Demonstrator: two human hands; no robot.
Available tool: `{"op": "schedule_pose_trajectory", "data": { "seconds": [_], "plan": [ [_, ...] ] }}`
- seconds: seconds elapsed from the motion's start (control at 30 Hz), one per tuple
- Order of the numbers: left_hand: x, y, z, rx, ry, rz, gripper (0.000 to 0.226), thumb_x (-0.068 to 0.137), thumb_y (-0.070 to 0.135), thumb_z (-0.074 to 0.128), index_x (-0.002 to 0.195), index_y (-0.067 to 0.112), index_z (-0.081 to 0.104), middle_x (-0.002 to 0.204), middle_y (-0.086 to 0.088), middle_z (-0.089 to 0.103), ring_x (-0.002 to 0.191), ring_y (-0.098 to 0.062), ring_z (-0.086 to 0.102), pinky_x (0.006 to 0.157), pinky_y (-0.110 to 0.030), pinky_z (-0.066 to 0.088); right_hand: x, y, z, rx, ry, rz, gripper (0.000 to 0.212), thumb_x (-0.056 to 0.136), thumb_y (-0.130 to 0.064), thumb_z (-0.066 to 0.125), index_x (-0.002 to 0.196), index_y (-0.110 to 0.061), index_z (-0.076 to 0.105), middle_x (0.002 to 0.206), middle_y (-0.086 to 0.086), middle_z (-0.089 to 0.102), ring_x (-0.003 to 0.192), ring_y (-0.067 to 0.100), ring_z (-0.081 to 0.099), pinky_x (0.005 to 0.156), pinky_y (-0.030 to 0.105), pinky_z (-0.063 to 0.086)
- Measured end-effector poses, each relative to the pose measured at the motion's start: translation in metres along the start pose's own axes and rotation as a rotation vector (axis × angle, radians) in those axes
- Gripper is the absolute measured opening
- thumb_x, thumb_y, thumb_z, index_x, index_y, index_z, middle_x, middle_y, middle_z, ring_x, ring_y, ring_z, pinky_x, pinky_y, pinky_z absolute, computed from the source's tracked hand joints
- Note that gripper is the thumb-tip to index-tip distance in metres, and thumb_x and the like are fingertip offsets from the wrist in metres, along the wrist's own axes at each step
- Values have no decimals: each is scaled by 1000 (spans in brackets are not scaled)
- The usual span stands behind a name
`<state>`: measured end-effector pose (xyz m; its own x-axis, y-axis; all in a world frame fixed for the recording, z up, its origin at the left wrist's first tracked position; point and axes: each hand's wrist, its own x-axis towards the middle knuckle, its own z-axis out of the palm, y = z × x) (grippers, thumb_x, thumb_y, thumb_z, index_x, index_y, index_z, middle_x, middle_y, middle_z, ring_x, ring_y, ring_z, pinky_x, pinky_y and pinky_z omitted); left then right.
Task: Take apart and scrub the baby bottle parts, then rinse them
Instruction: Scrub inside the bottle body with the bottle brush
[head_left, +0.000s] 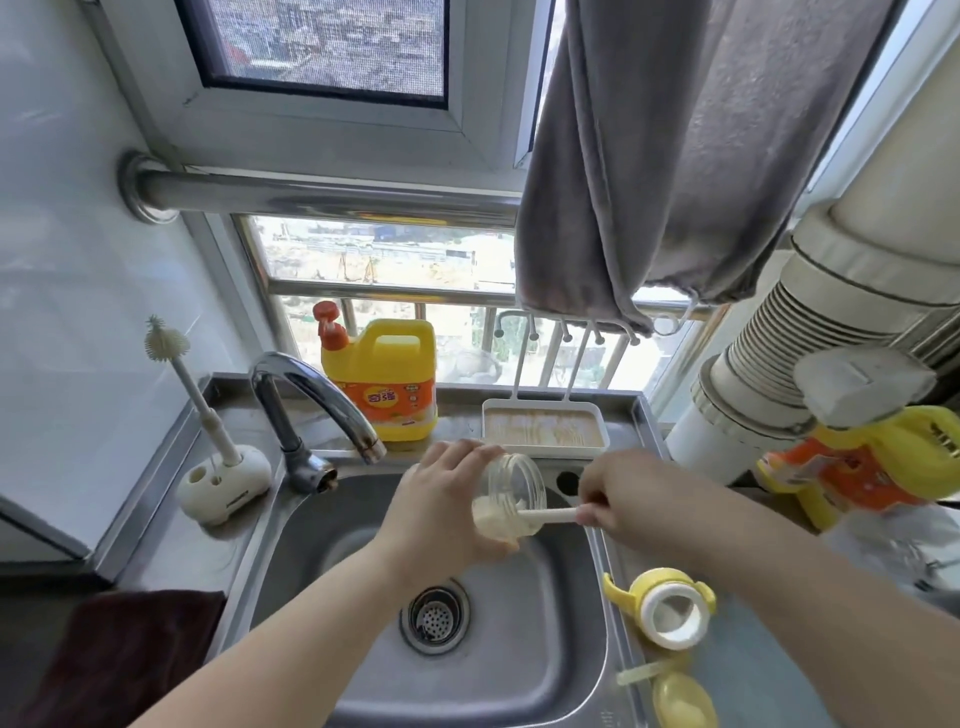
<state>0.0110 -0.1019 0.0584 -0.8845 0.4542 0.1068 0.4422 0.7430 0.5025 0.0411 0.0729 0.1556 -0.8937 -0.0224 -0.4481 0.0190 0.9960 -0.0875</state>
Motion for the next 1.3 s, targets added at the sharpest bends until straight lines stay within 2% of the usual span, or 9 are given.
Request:
{"op": "schedule_pose_trajectory", "data": {
  "seconds": [0.03, 0.13, 0.2, 0.33, 0.47, 0.63, 0.97, 1.1, 1.3],
  "plan": [
    [0, -2, 0, -23, 9, -15, 93, 61, 53, 78, 141, 29, 37, 136, 16, 41, 124, -9, 30, 106, -32, 32, -3, 3, -6, -59, 27, -8, 17, 94, -34, 53, 94, -22, 65, 80, -1, 55, 77, 20, 54, 61, 25, 37],
    [3, 2, 0, -106, 34, -22, 93, 57, 53, 81, 137, 28, 42, 130, 16, 45, 119, -9, 33, 103, -30, 34, -9, 6, -11, -357, 372, -132, 10, 95, -27, 47, 91, -22, 55, 83, -2, 51, 71, 20, 50, 57, 26, 35],
    [5, 6, -1, -134, 6, -5, 93, 55, 50, 83, 136, 29, 43, 126, 16, 46, 116, -7, 33, 103, -28, 34, -9, -2, -2, -381, 503, -230, 5, 88, -16, 57, 87, -21, 58, 77, -2, 52, 63, 21, 51, 52, 28, 36],
    [1, -3, -4, -144, 0, -8, 89, 55, 47, 83, 133, 29, 46, 123, 18, 47, 113, -3, 32, 102, -26, 35, -13, 10, 5, -326, 468, -175, 10, 96, -21, 43, 94, -24, 52, 80, -6, 41, 67, 17, 43, 53, 27, 30],
    [7, 1, -3, -230, 39, -69, 92, 54, 45, 85, 136, 26, 45, 122, 16, 46, 119, -8, 33, 104, -27, 33, -14, 18, -2, -314, 534, -121, 12, 97, -27, 42, 89, -25, 51, 82, -5, 45, 69, 17, 44, 57, 27, 30],
    [4, 1, -1, -202, 1, -28, 91, 53, 46, 85, 134, 28, 46, 117, 22, 42, 114, -4, 32, 103, -27, 35, -4, 11, 11, -213, 408, -119, 15, 98, -28, 42, 89, -26, 54, 81, -7, 49, 72, 19, 52, 60, 27, 35],
    [12, 6, -12, -55, 67, -6, 91, 60, 48, 82, 138, 26, 42, 134, 12, 44, 122, -12, 32, 105, -37, 34, 2, 16, -4, -54, 263, -5, 18, 94, -38, 50, 92, -26, 63, 86, -1, 61, 77, 18, 57, 62, 27, 39],
    [16, 15, -11, 8, 95, 120, 89, 54, 50, 81, 132, 21, 51, 126, 7, 54, 114, -19, 42, 98, -45, 41, 3, 15, 0, 73, 99, -62, 24, 95, -36, 50, 96, -20, 68, 72, -3, 55, 62, 11, 49, 53, 23, 34],
    [17, 1, -11, 34, 156, 127, 87, 50, 53, 73, 128, 18, 56, 122, 4, 60, 109, -20, 46, 89, -48, 47, -1, 27, -15, 210, -116, -99, 24, 94, -40, 51, 88, -27, 71, 61, -8, 56, 50, 7, 44, 49, 19, 34]
  ]
}}
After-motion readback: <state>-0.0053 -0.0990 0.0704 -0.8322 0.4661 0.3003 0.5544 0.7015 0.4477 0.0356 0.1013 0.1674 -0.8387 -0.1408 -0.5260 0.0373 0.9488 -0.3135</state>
